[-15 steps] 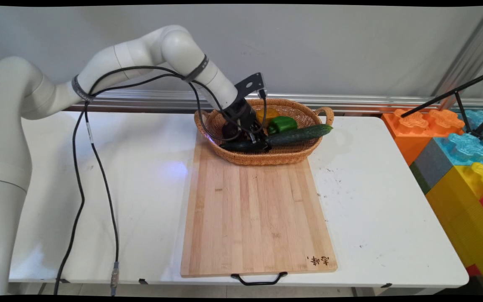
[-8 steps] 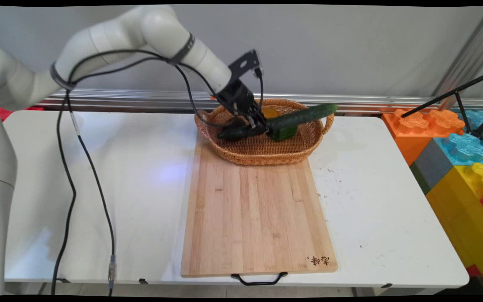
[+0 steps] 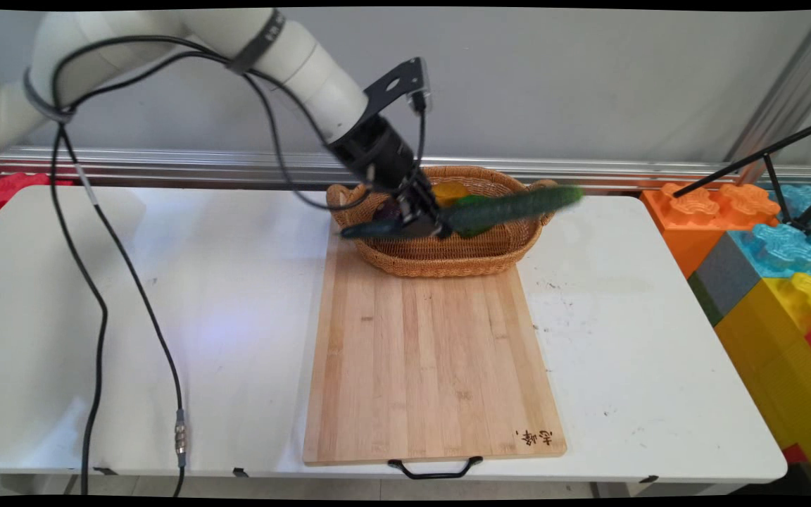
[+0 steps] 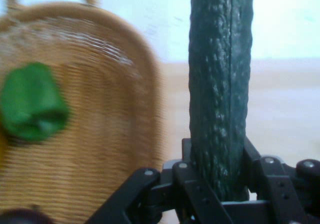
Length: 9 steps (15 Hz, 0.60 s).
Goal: Place the picked object on the cutting board
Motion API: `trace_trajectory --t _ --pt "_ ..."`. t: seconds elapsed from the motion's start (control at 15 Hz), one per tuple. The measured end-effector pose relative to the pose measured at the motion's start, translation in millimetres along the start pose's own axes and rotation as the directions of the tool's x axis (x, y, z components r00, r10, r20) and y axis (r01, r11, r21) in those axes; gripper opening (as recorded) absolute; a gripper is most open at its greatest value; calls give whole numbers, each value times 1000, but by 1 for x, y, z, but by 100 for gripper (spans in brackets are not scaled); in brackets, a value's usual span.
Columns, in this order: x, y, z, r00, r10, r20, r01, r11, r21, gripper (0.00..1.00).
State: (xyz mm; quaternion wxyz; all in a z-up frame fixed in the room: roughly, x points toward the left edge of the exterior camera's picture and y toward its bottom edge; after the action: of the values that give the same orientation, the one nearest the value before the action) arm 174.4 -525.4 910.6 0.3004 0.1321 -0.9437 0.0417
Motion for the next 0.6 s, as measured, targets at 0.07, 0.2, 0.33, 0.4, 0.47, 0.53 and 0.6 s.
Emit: trace_trajectory --t 0.07,0.2,0.33,0.4,0.47,0.53,0.6 --pt "-3 12 -3 1000 1 13 -1 1000 -19 0" --pt "-9 29 -6 999 3 33 -2 999 -45 0" --pt "-18 44 -4 999 7 54 -4 998 -64 0" --pt "-25 52 -1 998 10 68 -6 998 -70 0" --pt "-34 59 5 996 15 83 -10 998 -68 0" --pt "-43 63 12 995 22 97 -16 998 -62 0" --pt "-49 65 18 994 26 107 -20 998 -60 0"
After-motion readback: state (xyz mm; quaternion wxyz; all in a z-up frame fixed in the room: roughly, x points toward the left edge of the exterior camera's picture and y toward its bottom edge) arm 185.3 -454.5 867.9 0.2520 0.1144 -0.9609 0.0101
